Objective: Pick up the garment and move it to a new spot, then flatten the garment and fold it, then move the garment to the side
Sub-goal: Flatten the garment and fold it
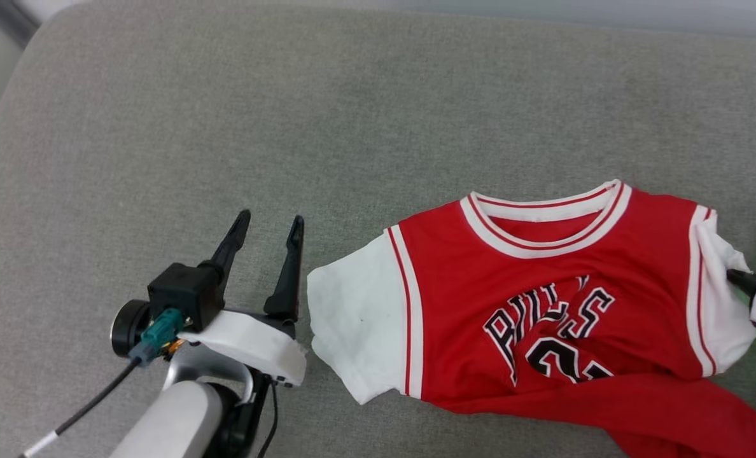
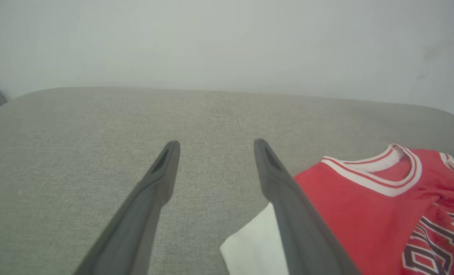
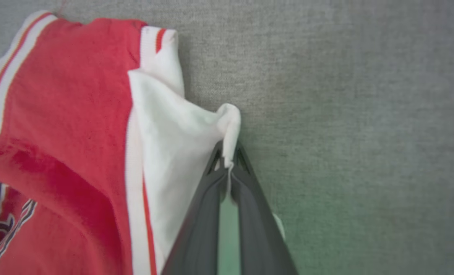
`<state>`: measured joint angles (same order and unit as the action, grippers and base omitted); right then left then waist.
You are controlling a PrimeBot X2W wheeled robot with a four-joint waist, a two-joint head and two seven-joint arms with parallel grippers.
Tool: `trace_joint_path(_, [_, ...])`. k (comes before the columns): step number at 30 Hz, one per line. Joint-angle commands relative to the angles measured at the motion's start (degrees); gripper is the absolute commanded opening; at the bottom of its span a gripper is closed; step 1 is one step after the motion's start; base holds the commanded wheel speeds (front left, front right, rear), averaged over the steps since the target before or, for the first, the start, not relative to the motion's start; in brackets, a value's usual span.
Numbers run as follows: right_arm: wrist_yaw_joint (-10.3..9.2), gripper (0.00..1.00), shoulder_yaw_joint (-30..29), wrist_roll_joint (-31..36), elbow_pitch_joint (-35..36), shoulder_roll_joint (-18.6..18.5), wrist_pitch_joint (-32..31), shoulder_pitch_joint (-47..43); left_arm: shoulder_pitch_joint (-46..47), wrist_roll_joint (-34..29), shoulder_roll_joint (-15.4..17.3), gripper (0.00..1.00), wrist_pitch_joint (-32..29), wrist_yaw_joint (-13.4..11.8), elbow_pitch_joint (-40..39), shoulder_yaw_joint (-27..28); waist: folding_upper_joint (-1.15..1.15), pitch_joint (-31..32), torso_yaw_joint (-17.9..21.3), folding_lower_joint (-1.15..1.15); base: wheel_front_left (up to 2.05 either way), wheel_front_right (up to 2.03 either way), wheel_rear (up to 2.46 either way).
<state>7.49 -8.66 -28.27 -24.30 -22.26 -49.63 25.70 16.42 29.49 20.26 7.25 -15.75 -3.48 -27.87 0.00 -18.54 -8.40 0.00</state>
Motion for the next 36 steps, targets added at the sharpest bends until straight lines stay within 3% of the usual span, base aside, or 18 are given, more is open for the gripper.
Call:
trace_joint_path(1, [0.0, 0.0, 1.3, 0.6, -0.4, 1.4, 0.3, -2.5, -0.7, 1.0, 1.0, 1.0, -1.6, 0.8, 0.7, -0.1, 0.0, 1.6, 1.3, 0.0, 0.0, 0.0, 0.0])
trace_joint_path(7, [-0.01, 0.0, 1.5, 1.6, 6.8, 1.7, 3.0, -2.8, 0.2, 8.0, 4.9, 1.0, -12.9, 5.3, 2.8, 0.0, 0.0, 5.2, 4.7, 0.0, 0.0, 0.0, 0.0])
trace_joint_path(16, [-0.01, 0.0, 1.3, 2.0, 17.2, 4.5, 3.0, -7.9, -1.5, 18.2, 9.2, 1.0, -27.8, 9.6, 7.9, -0.1, 0.0, 6.2, 9.9, 0.0, 0.0, 0.0, 0.0])
trace_joint_path(25, [-0.01, 0.0, 1.6, 1.8, 21.8, 6.3, 3.7, -10.6, 1.2, 23.3, 8.3, 0.99, -37.1, 11.8, 16.6, -2.0, 0.0, 4.1, 12.2, 0.0, 0.0, 0.0, 0.0])
trace_joint_path(27, [-0.01, 0.0, 2.0, 1.7, 22.1, 6.5, 4.1, -10.5, 1.6, 24.0, 7.9, 0.2, -39.5, 12.3, 18.7, -3.0, 0.0, 4.2, 12.5, 0.0, 0.0, 0.0, 0.0])
trace_joint_path(28, [-0.01, 0.0, 2.4, 1.8, 22.3, 6.3, 4.6, -10.5, 1.7, 24.5, 7.7, 0.0, -40.4, 12.6, 19.5, -3.4, 0.0, 4.4, 12.6, 0.0, 0.0, 0.0, 0.0])
trace_joint_path(32, [-0.01, 0.0, 4.0, 1.8, 22.8, 5.7, 6.1, -10.9, 2.8, 24.4, 7.3, 0.0, -41.6, 13.3, 20.8, -4.2, 0.0, 5.8, 12.9, 0.0, 0.0, 0.0, 0.0])
trace_joint_path(36, [-0.01, 0.0, 5.6, 2.0, 23.8, 4.7, 8.5, -10.7, 6.0, 21.3, 7.9, 0.0, -36.5, 13.5, 20.0, -3.2, 0.0, 7.7, 12.2, 0.0, 0.0, 0.0, 0.0])
